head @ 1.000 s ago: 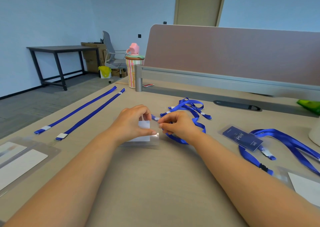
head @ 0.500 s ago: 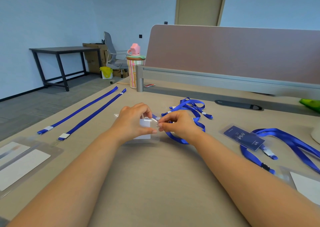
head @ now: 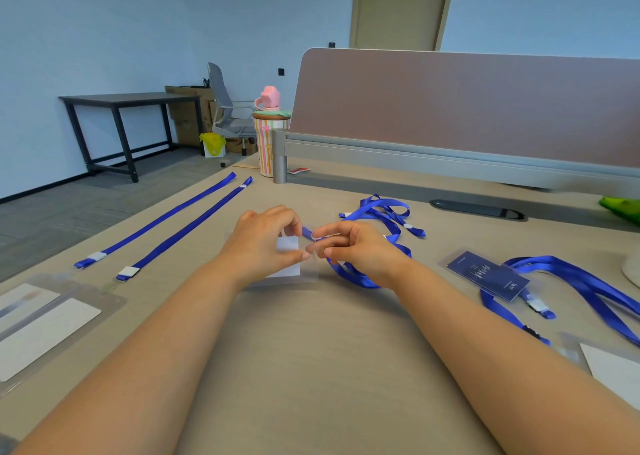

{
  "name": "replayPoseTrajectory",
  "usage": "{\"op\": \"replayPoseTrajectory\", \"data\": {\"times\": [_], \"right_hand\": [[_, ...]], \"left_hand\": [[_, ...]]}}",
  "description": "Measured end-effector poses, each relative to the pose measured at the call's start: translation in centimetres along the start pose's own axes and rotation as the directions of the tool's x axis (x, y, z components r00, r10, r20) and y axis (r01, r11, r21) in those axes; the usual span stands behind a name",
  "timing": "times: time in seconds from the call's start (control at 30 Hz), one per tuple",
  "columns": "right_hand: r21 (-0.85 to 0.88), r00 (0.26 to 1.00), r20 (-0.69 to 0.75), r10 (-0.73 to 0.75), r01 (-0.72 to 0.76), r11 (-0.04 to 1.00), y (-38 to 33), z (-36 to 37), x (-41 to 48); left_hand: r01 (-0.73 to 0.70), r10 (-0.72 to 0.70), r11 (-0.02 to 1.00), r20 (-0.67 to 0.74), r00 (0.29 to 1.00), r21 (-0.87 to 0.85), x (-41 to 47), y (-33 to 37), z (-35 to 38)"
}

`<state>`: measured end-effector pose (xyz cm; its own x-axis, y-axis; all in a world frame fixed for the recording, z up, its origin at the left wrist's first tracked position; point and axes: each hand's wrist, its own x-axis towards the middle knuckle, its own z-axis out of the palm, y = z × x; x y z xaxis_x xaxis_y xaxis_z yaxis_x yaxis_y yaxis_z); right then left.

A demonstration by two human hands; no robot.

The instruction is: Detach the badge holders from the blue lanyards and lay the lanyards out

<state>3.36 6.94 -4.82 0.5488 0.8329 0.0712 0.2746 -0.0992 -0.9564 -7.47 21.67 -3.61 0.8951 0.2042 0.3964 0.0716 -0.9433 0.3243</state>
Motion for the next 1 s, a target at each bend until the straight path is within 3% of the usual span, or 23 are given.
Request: {"op": "replayPoseTrajectory", "data": {"times": [0.57,0.77,1.0], "right_hand": [[0.041,0.996,-0.075,-0.049,0.052,0.998,-0.41,-0.02,-0.04],[-0.036,0.987,-0.143,-0.07,0.066,0.997,-0.3,0.28,0.29],[-0.116,0.979,-0.135,-0.152,0.137,0.984,-0.29,0.51,0.39]], "left_hand": [[0.032,-0.028,0.998,-0.062,0.998,0.061,0.18,0.11,-0.19],[0.193,-0.201,0.977,-0.084,0.976,-0.091,0.29,0.49,0.02],[0.101,-0.099,0.993,-0.033,0.995,0.06,0.3,0.4,-0.43]]}}
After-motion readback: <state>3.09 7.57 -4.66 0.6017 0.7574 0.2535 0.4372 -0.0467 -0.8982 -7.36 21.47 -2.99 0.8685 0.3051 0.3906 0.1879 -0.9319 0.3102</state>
